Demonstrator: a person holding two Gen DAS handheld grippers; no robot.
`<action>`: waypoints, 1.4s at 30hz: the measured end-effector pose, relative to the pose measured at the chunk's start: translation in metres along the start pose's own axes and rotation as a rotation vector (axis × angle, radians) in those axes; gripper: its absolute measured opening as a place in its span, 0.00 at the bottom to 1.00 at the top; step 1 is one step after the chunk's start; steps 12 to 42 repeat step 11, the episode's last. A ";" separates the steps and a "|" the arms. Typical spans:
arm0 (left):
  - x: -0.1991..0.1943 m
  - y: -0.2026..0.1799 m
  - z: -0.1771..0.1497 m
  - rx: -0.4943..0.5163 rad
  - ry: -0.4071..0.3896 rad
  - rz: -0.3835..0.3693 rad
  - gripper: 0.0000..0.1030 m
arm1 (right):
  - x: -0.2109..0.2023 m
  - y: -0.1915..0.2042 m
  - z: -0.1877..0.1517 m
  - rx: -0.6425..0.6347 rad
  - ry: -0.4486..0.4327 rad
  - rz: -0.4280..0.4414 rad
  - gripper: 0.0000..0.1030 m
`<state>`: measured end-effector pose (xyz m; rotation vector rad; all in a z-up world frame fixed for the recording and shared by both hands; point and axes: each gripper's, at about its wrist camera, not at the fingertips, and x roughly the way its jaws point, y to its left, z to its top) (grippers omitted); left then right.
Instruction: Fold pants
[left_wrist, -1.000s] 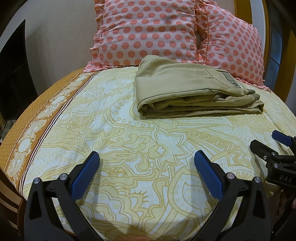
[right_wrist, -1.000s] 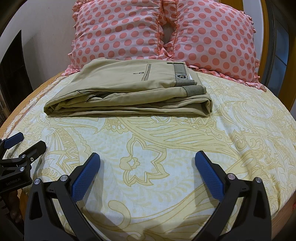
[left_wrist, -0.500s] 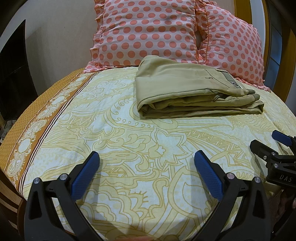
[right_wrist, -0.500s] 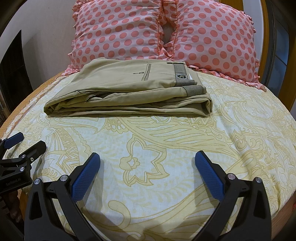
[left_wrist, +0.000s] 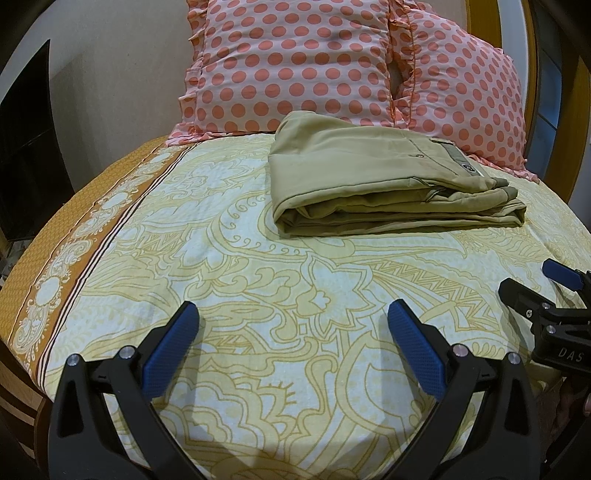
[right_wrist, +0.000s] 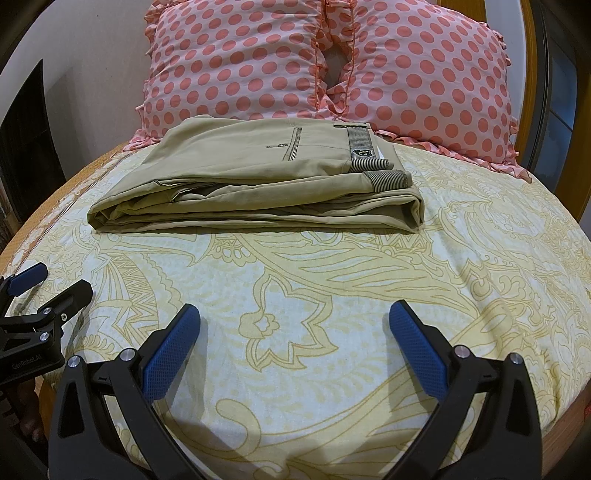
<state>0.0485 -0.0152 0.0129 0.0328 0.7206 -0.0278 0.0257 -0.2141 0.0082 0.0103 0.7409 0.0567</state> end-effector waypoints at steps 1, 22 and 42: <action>0.000 0.000 0.000 0.000 0.000 -0.001 0.98 | 0.000 0.000 0.000 0.000 0.000 0.000 0.99; 0.000 0.001 0.001 0.002 -0.002 -0.003 0.98 | 0.000 0.000 0.000 -0.001 0.000 0.001 0.99; 0.000 0.001 0.001 0.002 -0.002 -0.003 0.98 | 0.000 0.000 0.000 -0.001 0.000 0.001 0.99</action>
